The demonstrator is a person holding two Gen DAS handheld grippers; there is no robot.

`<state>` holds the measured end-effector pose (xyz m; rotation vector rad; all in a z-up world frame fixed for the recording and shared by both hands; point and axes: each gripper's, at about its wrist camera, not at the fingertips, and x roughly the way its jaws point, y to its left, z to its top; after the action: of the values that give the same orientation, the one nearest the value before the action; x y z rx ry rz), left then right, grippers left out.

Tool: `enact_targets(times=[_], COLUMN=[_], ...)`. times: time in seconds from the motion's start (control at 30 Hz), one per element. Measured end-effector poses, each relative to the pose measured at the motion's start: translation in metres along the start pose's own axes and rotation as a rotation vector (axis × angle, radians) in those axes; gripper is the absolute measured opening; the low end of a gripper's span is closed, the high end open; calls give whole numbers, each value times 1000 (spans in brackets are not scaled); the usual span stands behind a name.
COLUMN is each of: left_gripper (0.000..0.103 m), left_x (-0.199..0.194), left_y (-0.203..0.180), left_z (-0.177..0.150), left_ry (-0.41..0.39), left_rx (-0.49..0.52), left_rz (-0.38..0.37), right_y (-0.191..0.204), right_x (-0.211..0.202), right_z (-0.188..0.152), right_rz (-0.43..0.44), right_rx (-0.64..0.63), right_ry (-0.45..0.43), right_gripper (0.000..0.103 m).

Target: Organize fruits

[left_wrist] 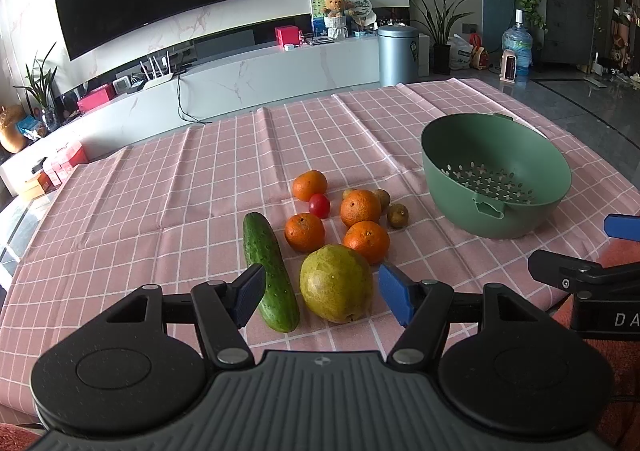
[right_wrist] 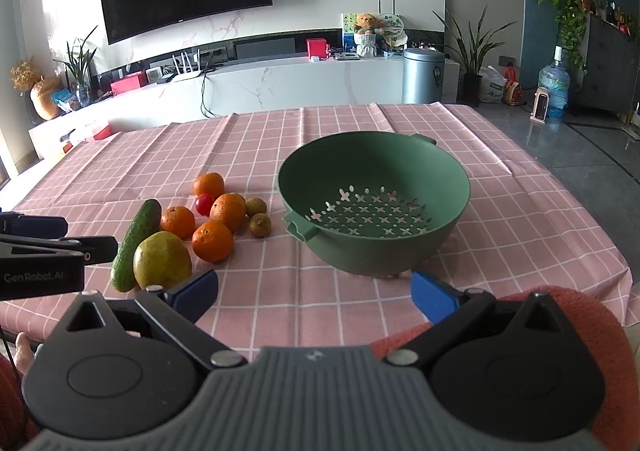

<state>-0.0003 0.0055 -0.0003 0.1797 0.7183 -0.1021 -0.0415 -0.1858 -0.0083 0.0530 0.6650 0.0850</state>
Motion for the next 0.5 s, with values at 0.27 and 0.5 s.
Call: enact_targets(times=[0.27, 0.5], left_gripper=[77, 77], left_x=[0, -1], left_y=[-1, 8], left_z=[-1, 4], left_ry=[2, -1], left_rx=[-1, -17], left_rz=[-5, -16], right_y=[1, 8], right_x=[1, 3], right_z=[1, 6], right_rz=[-9, -20], right_rx=[-7, -7], right_ry=[8, 14], right_gripper=[98, 99])
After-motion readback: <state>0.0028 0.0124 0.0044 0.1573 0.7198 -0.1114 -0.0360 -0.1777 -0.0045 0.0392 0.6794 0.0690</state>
